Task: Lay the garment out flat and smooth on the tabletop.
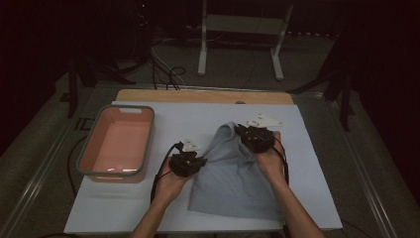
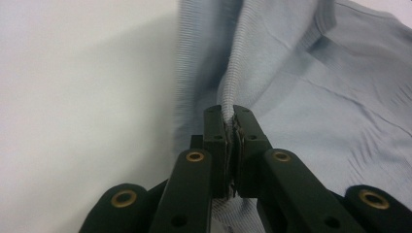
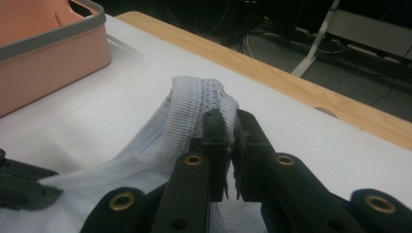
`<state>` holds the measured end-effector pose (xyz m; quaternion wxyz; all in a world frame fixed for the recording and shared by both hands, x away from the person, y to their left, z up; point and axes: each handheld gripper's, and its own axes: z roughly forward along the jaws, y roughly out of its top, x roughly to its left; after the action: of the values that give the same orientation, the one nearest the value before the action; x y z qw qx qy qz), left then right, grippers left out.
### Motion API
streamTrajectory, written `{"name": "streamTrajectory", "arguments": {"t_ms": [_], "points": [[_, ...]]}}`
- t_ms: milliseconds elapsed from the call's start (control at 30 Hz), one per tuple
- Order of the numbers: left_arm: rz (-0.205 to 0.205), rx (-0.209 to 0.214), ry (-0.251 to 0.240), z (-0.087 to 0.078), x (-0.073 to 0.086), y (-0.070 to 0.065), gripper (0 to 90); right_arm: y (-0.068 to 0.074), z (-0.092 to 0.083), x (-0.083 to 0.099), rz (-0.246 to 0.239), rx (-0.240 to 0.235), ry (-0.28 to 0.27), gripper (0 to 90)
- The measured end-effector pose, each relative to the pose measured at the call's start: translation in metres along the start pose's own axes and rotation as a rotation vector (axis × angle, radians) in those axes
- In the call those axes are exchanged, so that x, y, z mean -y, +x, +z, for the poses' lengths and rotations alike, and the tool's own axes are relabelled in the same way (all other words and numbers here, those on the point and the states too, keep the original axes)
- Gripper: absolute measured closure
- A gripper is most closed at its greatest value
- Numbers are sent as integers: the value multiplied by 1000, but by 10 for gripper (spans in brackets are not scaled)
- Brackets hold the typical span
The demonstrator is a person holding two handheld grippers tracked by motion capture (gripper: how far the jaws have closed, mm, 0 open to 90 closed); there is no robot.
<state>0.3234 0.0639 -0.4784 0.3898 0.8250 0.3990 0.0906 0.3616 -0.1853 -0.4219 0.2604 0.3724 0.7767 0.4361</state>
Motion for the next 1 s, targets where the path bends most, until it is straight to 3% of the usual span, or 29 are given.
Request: {"name": "streamTrajectory", "arguments": {"t_ms": [200,300,367,433,467,500,633,800,1000], "points": [[-63,-43,27,2,3,11,871,-1,6,5,9,-6,36,485],[-89,-52,29,3,5,12,855,-6,2,7,20,-1,40,413],[-100,-39,11,2,6,13,766,-10,-2,9,24,4,49,380],[-103,-27,1,2,6,13,650,-12,-4,11,32,9,52,373],[-93,-26,-7,0,6,11,650,-14,-6,13,34,13,58,362],[-88,-25,-11,-1,6,10,563,-19,-9,17,30,25,71,353],[-69,-24,-26,-5,6,5,465,-31,-17,29,51,50,95,345],[-49,-41,-32,-9,9,0,373,-45,-28,46,72,74,142,343],[-56,-43,-33,-15,17,-3,339,-57,-42,69,91,86,199,360]]}}
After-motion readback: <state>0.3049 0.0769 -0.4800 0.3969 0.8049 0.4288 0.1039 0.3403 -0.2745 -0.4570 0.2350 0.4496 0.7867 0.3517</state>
